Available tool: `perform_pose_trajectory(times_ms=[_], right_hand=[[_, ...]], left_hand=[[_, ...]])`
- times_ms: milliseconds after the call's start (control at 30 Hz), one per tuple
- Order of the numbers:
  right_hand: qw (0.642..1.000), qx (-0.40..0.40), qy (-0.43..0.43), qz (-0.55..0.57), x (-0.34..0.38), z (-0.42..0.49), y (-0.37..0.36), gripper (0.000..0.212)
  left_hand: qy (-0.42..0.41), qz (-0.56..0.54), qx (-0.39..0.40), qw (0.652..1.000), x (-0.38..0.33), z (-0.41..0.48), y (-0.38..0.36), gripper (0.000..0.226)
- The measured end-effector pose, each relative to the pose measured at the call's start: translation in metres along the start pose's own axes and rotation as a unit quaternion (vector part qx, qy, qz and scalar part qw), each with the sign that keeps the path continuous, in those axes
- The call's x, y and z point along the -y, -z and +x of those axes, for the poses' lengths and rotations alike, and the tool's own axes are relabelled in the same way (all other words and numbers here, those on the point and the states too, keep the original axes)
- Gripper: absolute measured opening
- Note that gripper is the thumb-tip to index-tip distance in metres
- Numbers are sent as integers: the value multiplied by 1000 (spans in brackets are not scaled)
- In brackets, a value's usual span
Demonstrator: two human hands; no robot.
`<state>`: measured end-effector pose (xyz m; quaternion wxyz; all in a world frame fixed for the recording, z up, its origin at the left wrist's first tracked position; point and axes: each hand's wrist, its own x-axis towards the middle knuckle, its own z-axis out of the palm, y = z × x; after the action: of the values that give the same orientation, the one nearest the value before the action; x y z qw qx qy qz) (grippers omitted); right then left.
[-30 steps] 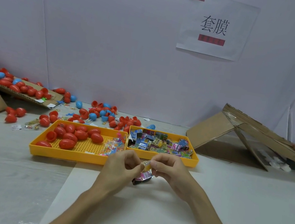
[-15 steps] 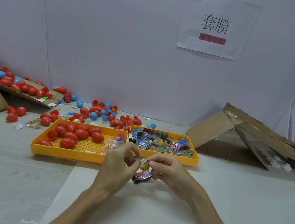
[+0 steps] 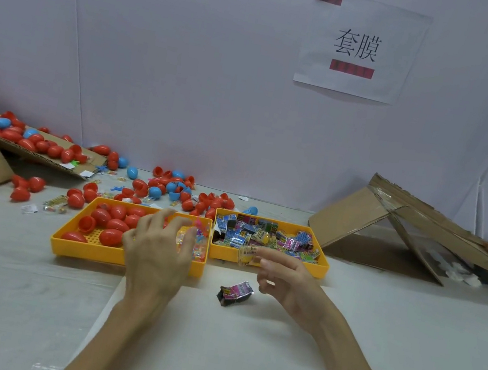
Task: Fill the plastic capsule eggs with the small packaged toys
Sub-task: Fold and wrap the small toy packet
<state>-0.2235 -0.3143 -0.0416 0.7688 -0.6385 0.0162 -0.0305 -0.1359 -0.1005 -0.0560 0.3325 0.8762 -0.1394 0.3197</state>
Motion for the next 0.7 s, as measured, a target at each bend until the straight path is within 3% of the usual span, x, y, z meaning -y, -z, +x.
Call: perform_pose_trajectory(times_ms=[133, 267, 333, 467, 533, 600, 700], right_hand=[[1000, 17, 5, -22, 0, -1, 0, 21], [1000, 8, 6, -27, -1, 0, 0, 20], [1000, 3, 5, -24, -1, 1, 0, 19], [1000, 4, 6, -23, -2, 2, 1, 19], [1000, 3, 4, -23, -2, 2, 0, 18], [1000, 2, 4, -25, -2, 2, 1, 19], [1000, -1, 2, -28, -2, 1, 1, 21]], left_hand=[[70, 76, 137, 985, 16, 10, -3, 45], [69, 134, 219, 964, 24, 20, -7, 50], [74, 143, 209, 965, 26, 21, -7, 45], [83, 71, 116, 987, 28, 17, -4, 30], [82, 62, 91, 991, 28, 18, -2, 33], [83, 80, 124, 986, 29, 19, -1, 43], [109, 96, 154, 977, 31, 18, -4, 38]])
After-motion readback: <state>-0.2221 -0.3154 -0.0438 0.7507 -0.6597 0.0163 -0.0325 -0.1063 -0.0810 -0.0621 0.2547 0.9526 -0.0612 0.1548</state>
